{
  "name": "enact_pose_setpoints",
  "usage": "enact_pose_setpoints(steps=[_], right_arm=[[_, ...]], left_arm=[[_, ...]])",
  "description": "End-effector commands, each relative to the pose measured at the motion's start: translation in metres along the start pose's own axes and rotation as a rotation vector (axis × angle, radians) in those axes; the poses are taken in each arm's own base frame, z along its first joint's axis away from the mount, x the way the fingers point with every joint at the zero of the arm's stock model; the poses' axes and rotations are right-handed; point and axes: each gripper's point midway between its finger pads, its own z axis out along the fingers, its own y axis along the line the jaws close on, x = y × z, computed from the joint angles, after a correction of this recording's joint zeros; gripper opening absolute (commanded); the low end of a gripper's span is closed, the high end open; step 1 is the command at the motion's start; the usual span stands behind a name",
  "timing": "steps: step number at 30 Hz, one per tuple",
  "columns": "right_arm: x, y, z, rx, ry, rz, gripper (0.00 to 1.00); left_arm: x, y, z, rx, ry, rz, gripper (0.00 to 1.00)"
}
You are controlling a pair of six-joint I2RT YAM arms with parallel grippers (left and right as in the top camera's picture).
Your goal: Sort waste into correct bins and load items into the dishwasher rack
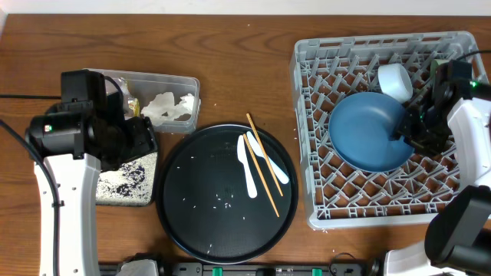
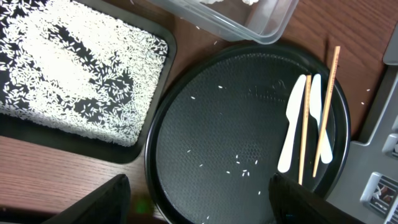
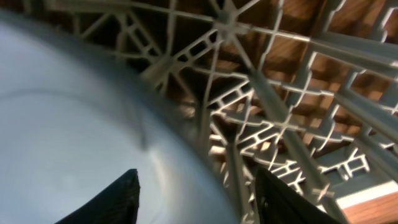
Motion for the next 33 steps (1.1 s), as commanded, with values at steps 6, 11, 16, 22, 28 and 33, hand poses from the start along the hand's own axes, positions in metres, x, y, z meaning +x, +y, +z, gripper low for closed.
enact_pose_setpoints(steps=[6,11,16,22,28,33], right_arm=[[-0.009,-0.001,0.000,-0.021,-0.062,-0.003,0.01],[-0.024,0.004,-0.031,-0.054,-0.179,-0.010,0.01],[-0.051,0.015,-0.098,-0.106,-0.426,-0.092,0.01],[-0.073,0.006,-0.182,0.035,-0.781,-0.166,0.01],[-0.069,0.000,-0.211,0.364,-0.889,-0.278,0.01],[-0.060,0.014,-0.222,0.634,-0.921,-0.339,0.01]], left_arm=[[-0.003,0.002,-0.003,-0.013,-0.013,-0.008,0.73],[-0.003,0.002,-0.003,-0.013,-0.012,-0.008,0.73],[-0.003,0.002,-0.003,-0.013,-0.012,-0.008,0.73],[-0.003,0.002,-0.003,-0.013,-0.012,-0.008,0.73],[-0.004,0.002,-0.003,-0.012,-0.015,-0.008,0.73],[-0.005,0.002,-0.003,-0.010,-0.022,-0.006,0.73]])
